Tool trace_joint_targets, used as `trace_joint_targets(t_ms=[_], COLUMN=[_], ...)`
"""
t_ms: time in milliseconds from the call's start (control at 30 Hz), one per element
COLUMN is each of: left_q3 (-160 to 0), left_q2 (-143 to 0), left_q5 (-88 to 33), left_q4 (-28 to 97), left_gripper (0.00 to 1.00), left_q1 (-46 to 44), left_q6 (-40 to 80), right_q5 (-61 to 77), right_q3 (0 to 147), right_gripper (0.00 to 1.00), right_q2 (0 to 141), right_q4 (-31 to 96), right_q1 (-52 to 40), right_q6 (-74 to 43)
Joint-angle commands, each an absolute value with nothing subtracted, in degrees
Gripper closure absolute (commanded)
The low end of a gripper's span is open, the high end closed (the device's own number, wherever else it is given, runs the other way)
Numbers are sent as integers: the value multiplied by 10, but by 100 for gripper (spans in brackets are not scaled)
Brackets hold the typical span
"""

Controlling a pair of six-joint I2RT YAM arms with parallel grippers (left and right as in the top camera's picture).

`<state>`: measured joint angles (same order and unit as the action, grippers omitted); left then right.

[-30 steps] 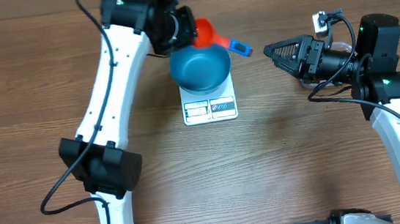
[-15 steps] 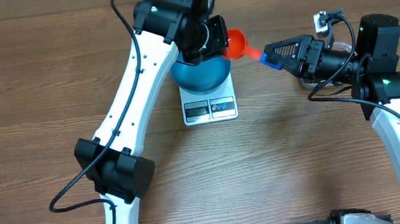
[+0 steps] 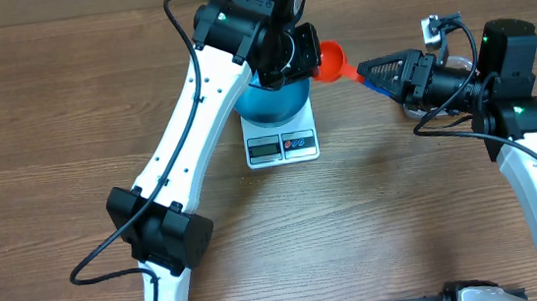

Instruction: Scoop item into bowl and weigh 150g on scale

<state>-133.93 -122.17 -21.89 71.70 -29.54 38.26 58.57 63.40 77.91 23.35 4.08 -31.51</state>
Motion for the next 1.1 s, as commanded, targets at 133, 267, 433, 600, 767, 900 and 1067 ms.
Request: trace_joint_targets(t_ms=[133,267,433,600,767,900,1067], left_q3=[-1351,-1351,-1350,-1346,-1343,-1343,-1343], left_q2=[-1217,-1217,-1218,-1218,-1218,-1218,-1218], left_q5=[-224,-219,-219,-205,-184,-174,-174], left_q4=[700,700,702,707,717,717,716], left_gripper=[96,95,96,96,96,96,95], left_q1=[-299,-302,-303,-304,-304,-304,-304], left_q6=[394,394,394,388,388,388,388], right_q5=[586,586,586,585,585,586,585], right_q3=[644,644,644,644,644,644,644], right_gripper=[55,62,62,66,77,93,96], right_q2=[775,775,775,775,775,775,775], right_q4=[243,243,243,243,243,243,243], right_q1=[38,38,38,38,38,38,38], right_q6=[-315,-315,-315,-315,-315,-315,-315])
